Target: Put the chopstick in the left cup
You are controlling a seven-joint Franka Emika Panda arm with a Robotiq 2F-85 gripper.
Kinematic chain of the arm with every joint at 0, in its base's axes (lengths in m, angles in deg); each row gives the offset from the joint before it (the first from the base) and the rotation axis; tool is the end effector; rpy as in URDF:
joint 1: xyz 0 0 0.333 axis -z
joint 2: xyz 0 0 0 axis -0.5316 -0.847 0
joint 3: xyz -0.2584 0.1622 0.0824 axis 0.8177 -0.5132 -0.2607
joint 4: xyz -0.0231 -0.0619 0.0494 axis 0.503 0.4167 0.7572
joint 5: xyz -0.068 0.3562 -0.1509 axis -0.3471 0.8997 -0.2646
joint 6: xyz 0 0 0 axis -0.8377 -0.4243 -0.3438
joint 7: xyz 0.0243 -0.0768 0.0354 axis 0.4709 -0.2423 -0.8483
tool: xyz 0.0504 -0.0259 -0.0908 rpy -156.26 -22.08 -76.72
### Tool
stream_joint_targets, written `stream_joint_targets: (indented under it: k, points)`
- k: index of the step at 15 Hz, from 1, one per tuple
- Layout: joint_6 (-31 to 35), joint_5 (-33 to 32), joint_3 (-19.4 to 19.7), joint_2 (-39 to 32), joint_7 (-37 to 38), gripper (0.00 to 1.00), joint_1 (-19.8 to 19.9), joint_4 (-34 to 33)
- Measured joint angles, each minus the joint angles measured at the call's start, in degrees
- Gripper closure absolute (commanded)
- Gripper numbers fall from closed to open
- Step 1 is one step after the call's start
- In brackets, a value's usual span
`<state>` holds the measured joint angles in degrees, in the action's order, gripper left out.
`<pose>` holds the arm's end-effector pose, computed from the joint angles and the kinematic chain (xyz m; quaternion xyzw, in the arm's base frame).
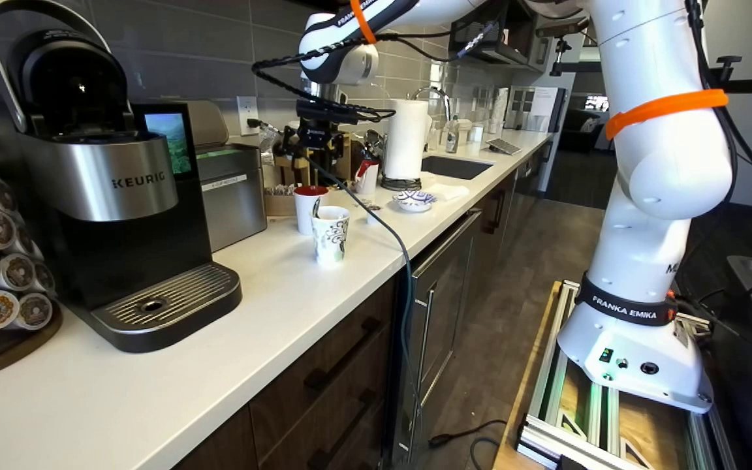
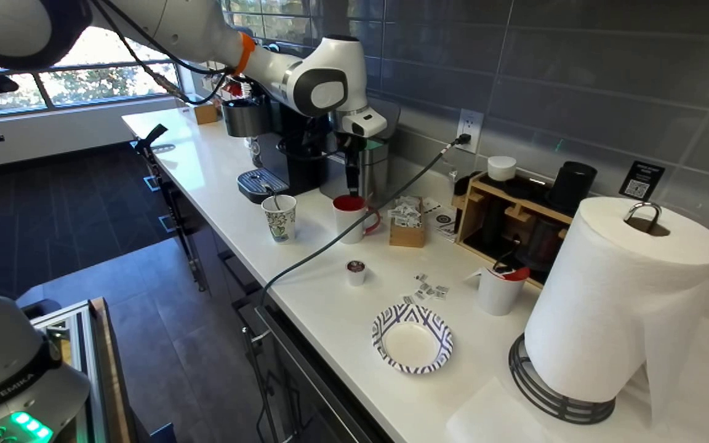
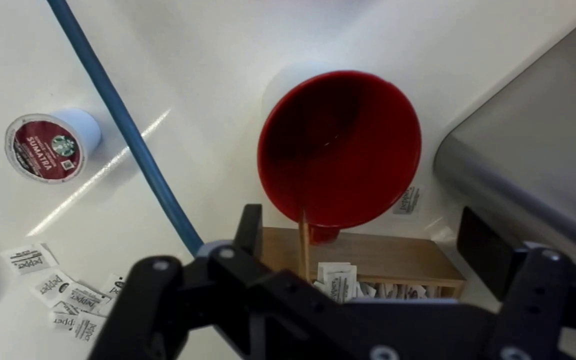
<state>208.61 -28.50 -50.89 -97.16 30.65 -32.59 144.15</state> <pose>0.6751 -0.0013 0.3876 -0.9470 0.3120 -0.0676 0.0364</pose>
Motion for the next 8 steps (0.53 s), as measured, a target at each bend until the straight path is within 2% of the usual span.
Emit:
stream_joint_targets:
  k: [8]
  points:
    - [0.6, 0.0, 0.8, -0.7, -0.8, 0.00, -0.4, -0.7]
